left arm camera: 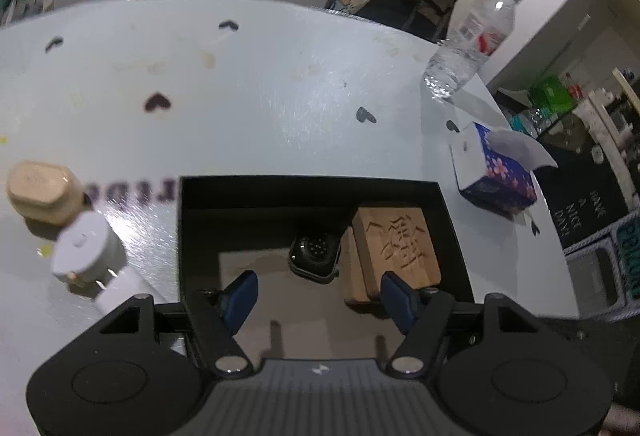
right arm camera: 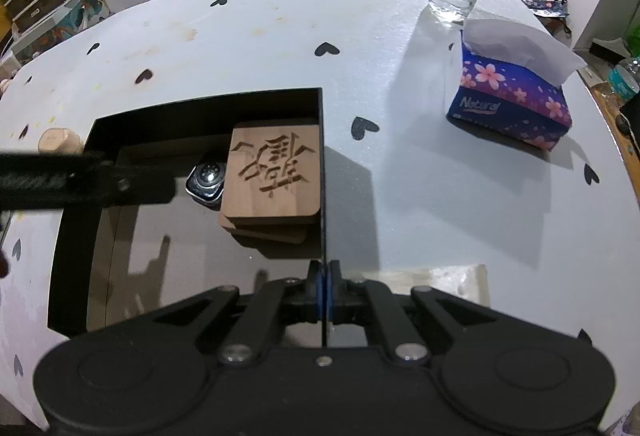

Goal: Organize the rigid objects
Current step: 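Withdraw the left gripper from the box back over the table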

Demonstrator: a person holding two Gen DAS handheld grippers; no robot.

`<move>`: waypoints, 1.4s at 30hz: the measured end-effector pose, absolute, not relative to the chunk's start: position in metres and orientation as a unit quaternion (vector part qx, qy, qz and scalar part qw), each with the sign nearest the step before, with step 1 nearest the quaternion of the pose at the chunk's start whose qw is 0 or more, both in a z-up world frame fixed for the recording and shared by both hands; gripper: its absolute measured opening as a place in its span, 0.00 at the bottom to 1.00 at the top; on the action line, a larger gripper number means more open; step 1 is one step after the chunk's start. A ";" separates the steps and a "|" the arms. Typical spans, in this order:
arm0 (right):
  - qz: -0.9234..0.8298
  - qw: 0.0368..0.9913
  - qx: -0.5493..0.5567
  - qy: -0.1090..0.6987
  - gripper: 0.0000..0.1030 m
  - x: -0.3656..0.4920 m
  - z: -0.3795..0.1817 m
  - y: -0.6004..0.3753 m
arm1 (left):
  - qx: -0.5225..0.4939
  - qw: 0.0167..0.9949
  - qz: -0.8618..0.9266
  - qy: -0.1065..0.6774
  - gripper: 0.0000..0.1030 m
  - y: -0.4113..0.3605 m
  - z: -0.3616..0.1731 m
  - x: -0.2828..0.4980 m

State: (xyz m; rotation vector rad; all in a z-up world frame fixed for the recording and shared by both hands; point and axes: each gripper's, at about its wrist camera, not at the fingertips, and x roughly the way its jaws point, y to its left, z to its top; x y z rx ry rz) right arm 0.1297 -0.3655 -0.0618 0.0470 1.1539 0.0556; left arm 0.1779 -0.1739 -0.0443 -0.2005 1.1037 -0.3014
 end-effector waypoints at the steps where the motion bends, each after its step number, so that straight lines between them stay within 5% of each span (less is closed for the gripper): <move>1: 0.027 0.838 0.022 0.545 0.03 0.130 -0.062 -0.365 | -0.087 0.839 -0.144 0.517 0.72 -0.173 -0.041 0.174; 16: 0.025 0.839 0.019 0.543 0.03 0.128 -0.061 -0.363 | -0.003 0.866 -0.152 0.477 1.00 -0.157 -0.019 0.126; 42: 0.021 0.841 0.025 0.541 0.03 0.127 -0.062 -0.365 | -0.036 0.895 -0.064 0.441 1.00 -0.063 -0.028 0.097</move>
